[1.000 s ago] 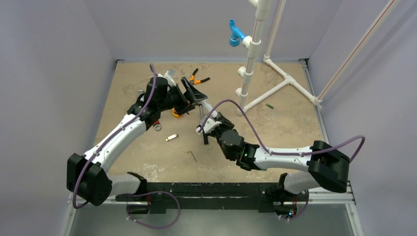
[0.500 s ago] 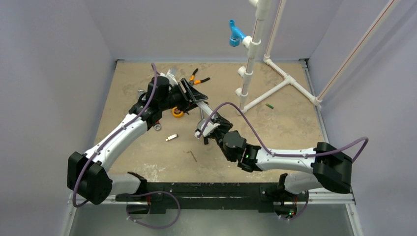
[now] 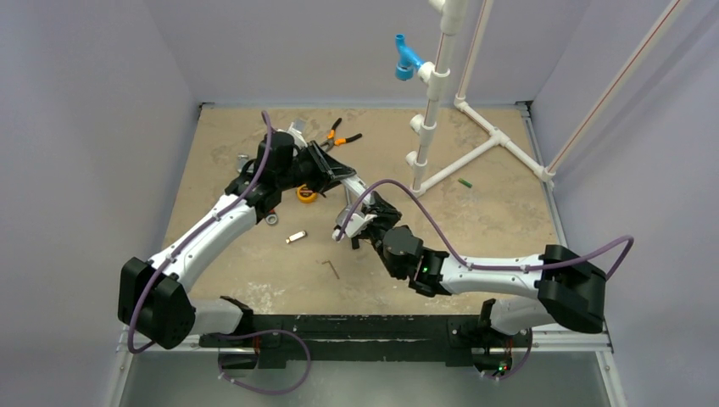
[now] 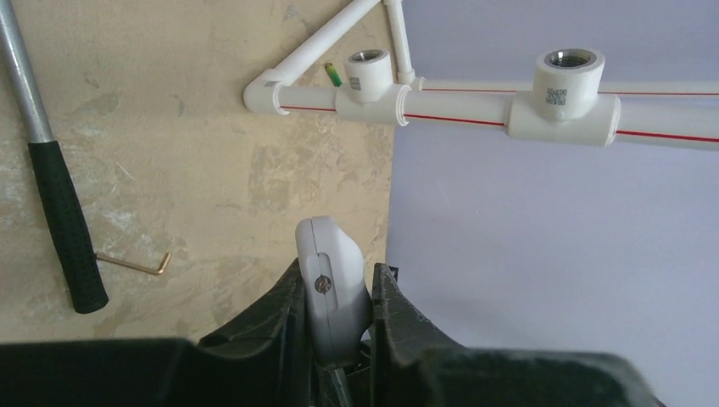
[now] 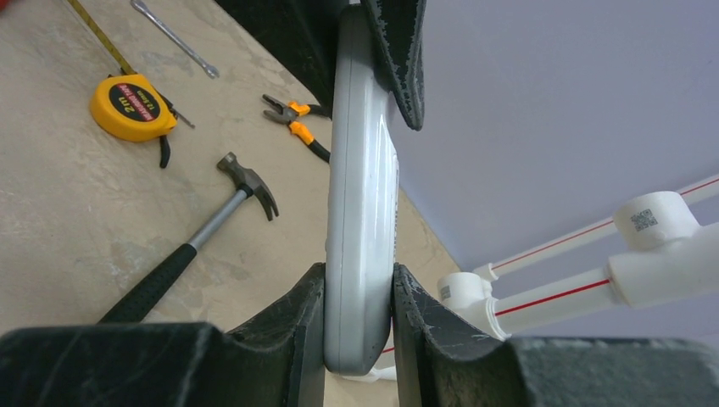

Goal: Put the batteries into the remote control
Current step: Turn over the remote control.

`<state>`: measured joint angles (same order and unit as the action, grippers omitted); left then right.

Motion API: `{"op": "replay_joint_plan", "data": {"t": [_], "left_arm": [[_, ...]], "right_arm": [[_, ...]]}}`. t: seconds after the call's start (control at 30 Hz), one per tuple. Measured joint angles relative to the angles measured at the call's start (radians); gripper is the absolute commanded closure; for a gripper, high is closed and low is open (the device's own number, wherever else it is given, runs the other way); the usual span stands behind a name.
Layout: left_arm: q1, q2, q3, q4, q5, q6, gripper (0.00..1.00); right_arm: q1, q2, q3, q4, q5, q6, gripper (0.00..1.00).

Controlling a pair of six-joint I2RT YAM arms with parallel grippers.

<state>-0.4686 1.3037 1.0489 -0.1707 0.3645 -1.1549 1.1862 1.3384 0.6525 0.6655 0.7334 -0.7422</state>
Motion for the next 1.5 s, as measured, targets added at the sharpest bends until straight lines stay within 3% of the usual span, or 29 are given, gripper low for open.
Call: {"op": "replay_joint_plan", "data": {"t": [0.13,0.33,0.57,0.7,0.8,1.0,1.17,1.5], "left_arm": [[0.0,0.006,-0.003,0.014,0.016,-0.007,1.0],[-0.002,0.008,-0.017,0.089,0.074,0.033,1.0],[-0.005,0.007,-0.022,0.167,0.14,0.06,1.0],[-0.005,0.005,-0.052,0.184,0.158,0.096,1.0],[-0.005,-0.005,-0.084,0.187,0.171,0.122,1.0],[-0.005,-0.027,-0.119,0.212,0.213,0.149,1.0],[-0.005,-0.036,-0.127,0.223,0.226,0.153,1.0],[-0.005,-0.039,-0.127,0.248,0.228,0.148,1.0]], "right_arm": [[0.001,0.0,0.0,-0.005,-0.003,0.004,0.54],[0.003,-0.054,0.014,-0.094,-0.066,0.105,0.38],[-0.032,-0.222,0.116,-0.324,-0.28,0.323,0.37],[-0.23,-0.29,0.193,-0.475,-0.566,0.489,0.36],[-0.349,-0.341,0.192,-0.541,-0.68,0.563,0.36],[-0.462,-0.362,0.173,-0.581,-0.914,0.694,0.3],[-0.477,-0.357,0.111,-0.562,-1.008,0.804,0.28],[-0.476,-0.322,0.063,-0.53,-1.039,0.904,0.24]]}}
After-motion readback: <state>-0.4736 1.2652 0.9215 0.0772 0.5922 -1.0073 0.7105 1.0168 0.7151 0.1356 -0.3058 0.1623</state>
